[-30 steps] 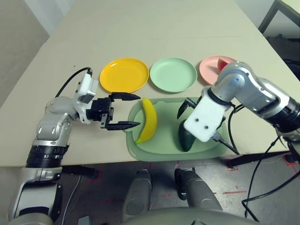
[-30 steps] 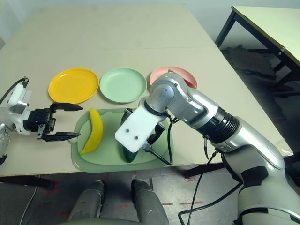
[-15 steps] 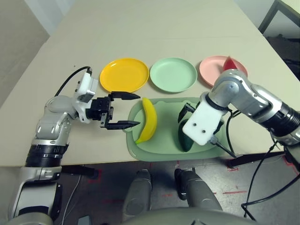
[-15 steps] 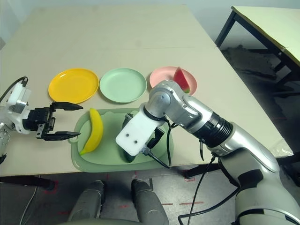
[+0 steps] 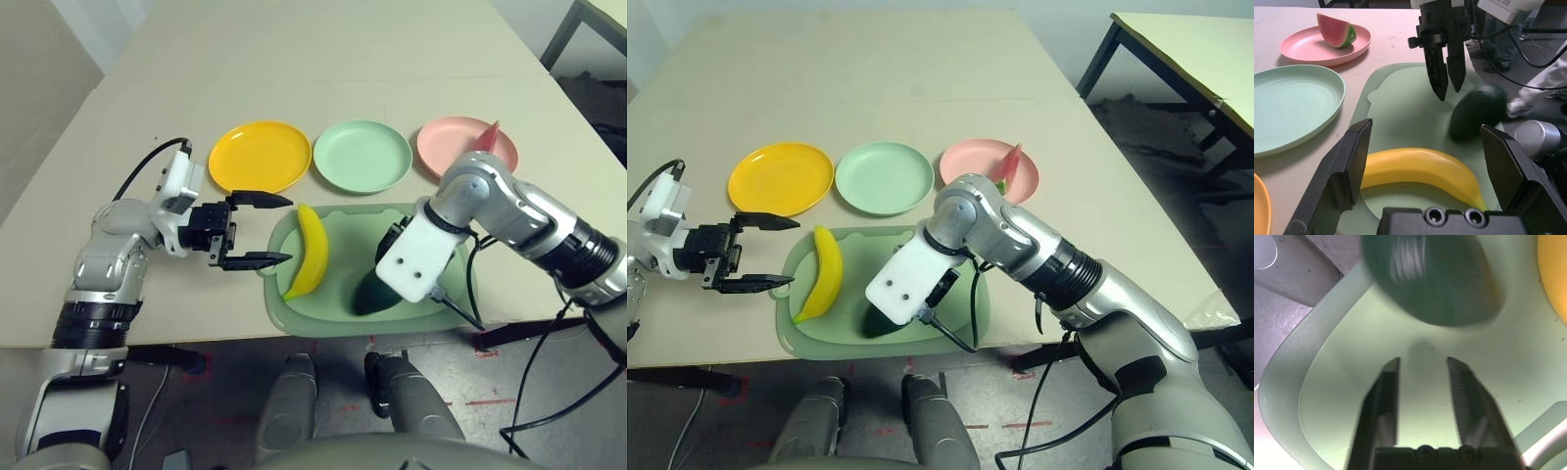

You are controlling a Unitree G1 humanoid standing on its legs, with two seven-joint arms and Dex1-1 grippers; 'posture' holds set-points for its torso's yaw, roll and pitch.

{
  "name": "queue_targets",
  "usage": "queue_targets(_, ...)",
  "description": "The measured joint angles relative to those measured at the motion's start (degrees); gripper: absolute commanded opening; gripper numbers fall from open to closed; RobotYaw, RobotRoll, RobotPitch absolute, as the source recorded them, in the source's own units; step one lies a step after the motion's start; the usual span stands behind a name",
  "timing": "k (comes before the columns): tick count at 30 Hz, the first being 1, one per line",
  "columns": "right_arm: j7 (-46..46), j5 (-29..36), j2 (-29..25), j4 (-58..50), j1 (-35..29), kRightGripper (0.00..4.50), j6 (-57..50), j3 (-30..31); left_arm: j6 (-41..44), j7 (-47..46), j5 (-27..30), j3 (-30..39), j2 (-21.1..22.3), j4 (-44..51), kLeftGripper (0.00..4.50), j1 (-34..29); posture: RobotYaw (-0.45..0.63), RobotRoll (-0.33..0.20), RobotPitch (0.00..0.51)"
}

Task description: Place the fruits into color-matched plates.

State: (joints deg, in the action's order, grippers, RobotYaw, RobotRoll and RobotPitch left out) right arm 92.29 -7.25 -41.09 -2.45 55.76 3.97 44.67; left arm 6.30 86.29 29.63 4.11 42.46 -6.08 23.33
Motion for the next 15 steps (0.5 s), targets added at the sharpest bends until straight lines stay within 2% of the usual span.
queue_targets(2,0.0,-0.01,-0.01,0.53,0.09,0.22,0.28,0.0,0.0,-0.03,0.0,0.0,0.0,-0.13,4.5,0.01,0.06,0.0,0.187)
queue_targets(3,0.0,-0.01,-0.04,0.74,0.16,0.06,0.4,0.0,0.0,-0.05,0.0,0.0,0.0,-0.16,4.5,0.01,0.05,0.0,0.188)
queue_targets(15,0.01,0.1,-1.32,1.41,1.21,0.06,0.5,0.01,0.03,-0.59,0.04,0.0,-0.07,-0.12,4.5,-0.09,0.05,0.0,0.201)
